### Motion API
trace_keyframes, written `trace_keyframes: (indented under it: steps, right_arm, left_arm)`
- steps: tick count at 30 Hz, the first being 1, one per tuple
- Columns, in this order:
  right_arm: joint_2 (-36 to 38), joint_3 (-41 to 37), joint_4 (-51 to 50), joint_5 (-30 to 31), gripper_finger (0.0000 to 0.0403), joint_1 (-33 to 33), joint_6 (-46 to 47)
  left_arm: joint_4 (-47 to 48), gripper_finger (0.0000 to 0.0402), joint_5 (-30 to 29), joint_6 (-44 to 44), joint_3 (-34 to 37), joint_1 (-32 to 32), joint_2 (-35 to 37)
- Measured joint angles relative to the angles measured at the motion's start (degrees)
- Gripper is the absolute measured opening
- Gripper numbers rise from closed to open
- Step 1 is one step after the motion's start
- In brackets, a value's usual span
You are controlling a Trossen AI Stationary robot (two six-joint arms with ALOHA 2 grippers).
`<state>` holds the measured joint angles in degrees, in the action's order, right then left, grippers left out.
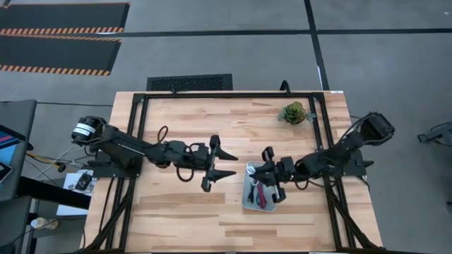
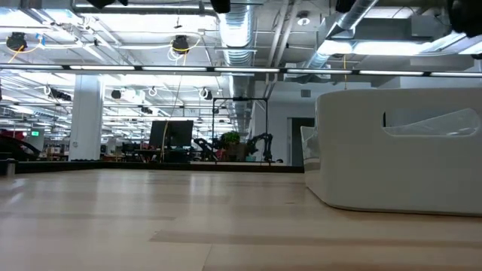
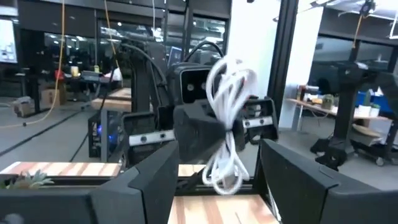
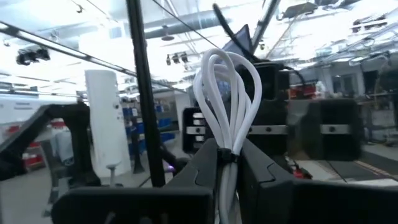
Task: Pick and place USB-C Cables
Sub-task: Put the white charger cable into the gray bin
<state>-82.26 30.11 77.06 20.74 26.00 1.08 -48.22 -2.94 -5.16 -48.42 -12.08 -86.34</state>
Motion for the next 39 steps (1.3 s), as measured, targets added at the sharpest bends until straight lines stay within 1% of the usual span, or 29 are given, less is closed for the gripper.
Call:
trace_keyframes:
  steps: [3, 5, 11, 23, 33, 39]
  right_arm:
    - [-2.2, 0.0, 2.7, -2.4, 0.0037, -0.9, 0.7]
    - [-3.2, 0.0, 2.9, -3.2, 0.0037, -1.6, 2.4]
    - [-5.3, 0.0, 2.5, -4.3, 0.0042, -3.4, 6.3]
    - [-5.2, 0.0, 0.8, -4.3, 0.0042, -4.2, 7.3]
    - [-5.2, 0.0, -0.3, -4.3, 0.0042, -4.5, 7.7]
    - [-5.2, 0.0, -0.4, -4.3, 0.0042, -4.1, 7.9]
  left_arm:
    - [-0.3, 0.0215, 0.2, 0.0, -0.5, 1.0, -1.2]
    - [-2.3, 0.0215, 0.4, -0.2, -0.6, 1.5, -2.5]
    - [-7.0, 0.0215, 4.3, -3.5, -0.6, 2.8, -6.6]
    - [-8.9, 0.0215, 5.2, -4.5, -0.8, 2.8, -7.2]
    - [-0.2, 0.0215, 7.6, -3.0, -8.7, 2.3, -10.5]
    - [0.7, 0.0213, 6.8, -1.8, -9.2, 2.3, -10.5]
